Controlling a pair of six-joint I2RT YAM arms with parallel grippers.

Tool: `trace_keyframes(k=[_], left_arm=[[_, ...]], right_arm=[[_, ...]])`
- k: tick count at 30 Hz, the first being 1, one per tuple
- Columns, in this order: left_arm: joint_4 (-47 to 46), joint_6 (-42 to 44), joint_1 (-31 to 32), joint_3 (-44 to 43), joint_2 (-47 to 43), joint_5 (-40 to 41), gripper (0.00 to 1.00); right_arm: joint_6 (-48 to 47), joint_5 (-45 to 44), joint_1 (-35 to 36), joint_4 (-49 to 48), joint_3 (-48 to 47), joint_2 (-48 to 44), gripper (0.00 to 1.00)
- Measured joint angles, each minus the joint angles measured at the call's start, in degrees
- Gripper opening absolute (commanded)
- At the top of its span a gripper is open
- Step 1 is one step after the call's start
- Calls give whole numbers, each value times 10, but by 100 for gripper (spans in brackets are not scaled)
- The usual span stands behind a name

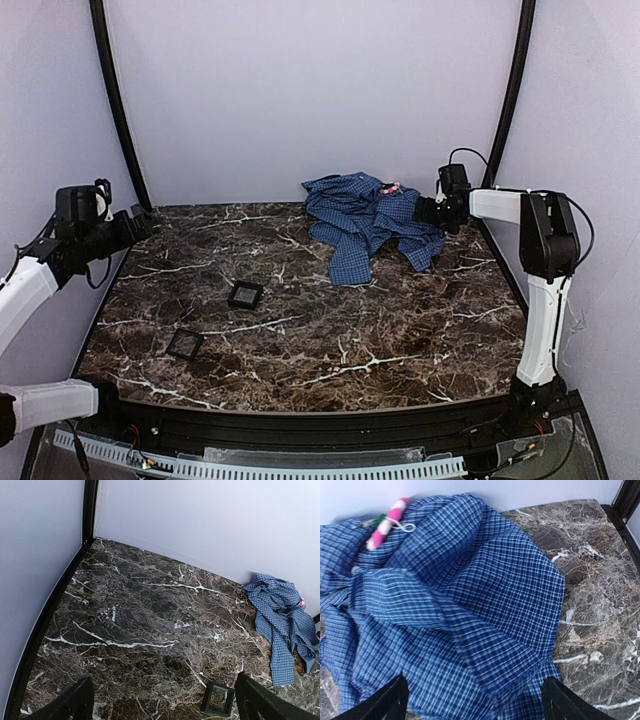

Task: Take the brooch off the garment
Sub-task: Move the crumpled clothing to the center of the board.

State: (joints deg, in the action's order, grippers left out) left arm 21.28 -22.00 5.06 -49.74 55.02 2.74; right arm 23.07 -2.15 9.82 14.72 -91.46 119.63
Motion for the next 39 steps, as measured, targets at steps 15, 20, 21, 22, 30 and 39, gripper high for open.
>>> trace_keyframes(k=[15,20,21,22,30,39], left_arm=[[8,-8,0,0,-4,28,100],[8,-9,0,0,9,27,100],[8,-9,0,0,10,27,100],[8,-9,0,0,10,27,100],[-6,-8,0,0,30,0,100],[-17,-9,3,0,47,-18,100]], right_arm=[[-50,25,-11,48,-127,133,0],[-55,73,-9,7,-27,79,0],[-56,84,-9,1,-1,62,0],[-56,98,-7,-10,32,39,0],[-48,190,96,-81,260,-162,0],[14,261,261,-108,376,-250,5]])
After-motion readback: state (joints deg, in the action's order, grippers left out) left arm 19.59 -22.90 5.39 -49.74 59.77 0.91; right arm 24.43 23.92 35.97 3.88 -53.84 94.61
